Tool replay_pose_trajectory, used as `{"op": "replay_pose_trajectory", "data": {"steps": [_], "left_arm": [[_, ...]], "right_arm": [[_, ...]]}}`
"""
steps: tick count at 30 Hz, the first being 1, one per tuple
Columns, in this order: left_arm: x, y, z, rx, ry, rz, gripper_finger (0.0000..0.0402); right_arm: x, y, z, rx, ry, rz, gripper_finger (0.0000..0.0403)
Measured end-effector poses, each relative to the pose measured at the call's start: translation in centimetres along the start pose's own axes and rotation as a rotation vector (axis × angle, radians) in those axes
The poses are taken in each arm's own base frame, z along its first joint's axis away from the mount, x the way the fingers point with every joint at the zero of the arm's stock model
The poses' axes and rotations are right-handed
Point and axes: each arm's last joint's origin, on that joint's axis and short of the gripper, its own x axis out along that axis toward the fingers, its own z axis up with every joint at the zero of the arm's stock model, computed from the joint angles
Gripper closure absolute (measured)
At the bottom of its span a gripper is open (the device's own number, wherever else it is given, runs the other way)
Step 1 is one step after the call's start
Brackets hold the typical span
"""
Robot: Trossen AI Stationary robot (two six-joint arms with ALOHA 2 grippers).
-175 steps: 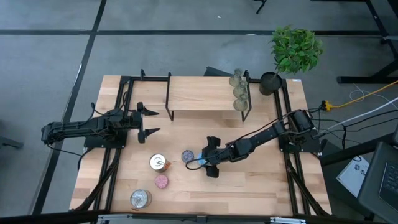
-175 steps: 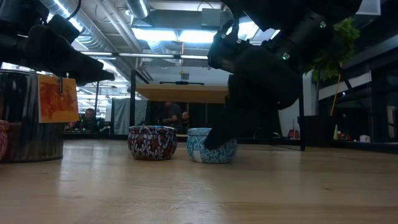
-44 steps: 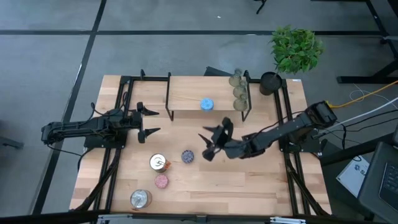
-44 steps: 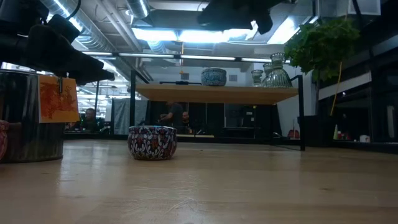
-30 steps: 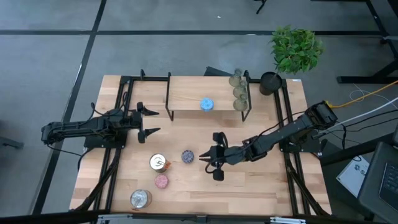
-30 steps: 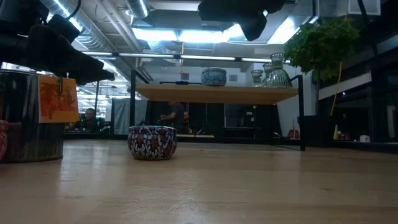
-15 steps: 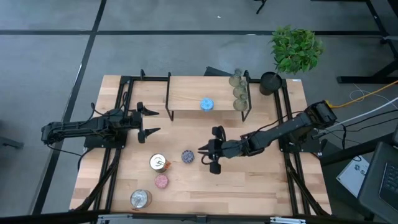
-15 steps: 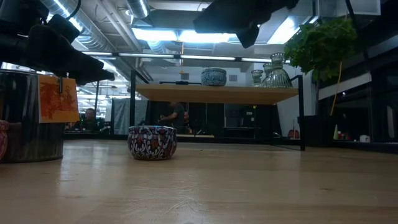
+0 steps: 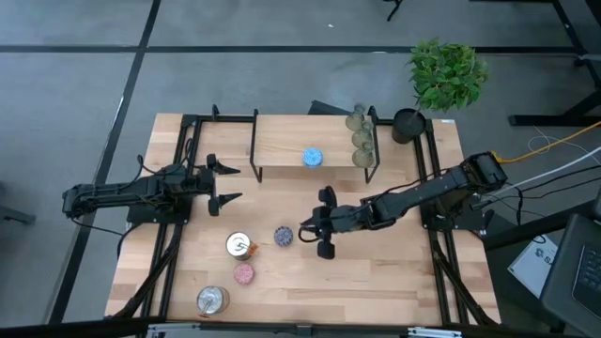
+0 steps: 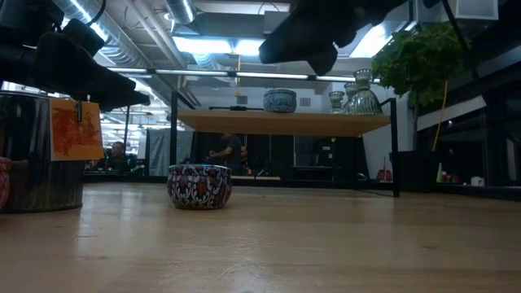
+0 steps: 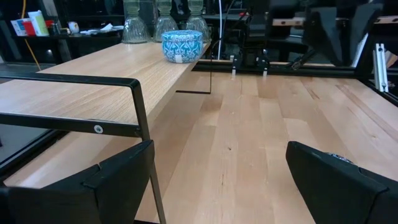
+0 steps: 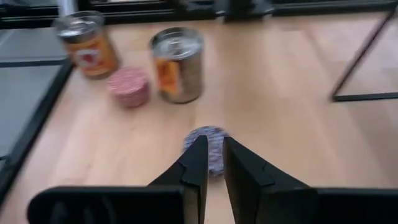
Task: Pick & Place candle stick holders
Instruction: Put the patterned red scented candle on the shelf aligned with the patterned blue scented candle
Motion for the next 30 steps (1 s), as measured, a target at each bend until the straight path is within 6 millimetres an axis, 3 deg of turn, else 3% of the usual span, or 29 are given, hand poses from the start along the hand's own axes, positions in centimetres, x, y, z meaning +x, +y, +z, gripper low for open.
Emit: {"op": "replay_pose_trajectory", "data": {"steps": [5,17,30], "left_arm": [[0.0,0.0,0.0,0.000,0.000,0.000,0.0038],[0.0,0.0,0.0,0.000,0.000,0.000,0.0038],[0.0,0.0,0.0,0.000,0.000,0.000,0.0038]], "right_arm": [[0.0,0.5,0.0,-0.001,0.017,0.114,0.0352],[-0.4,2.4,-0.3,-0.009,-0.001,0.177,0.0345],[2.3,3.7,-2.1,0.014,-0.011,0.200,0.0237]]}}
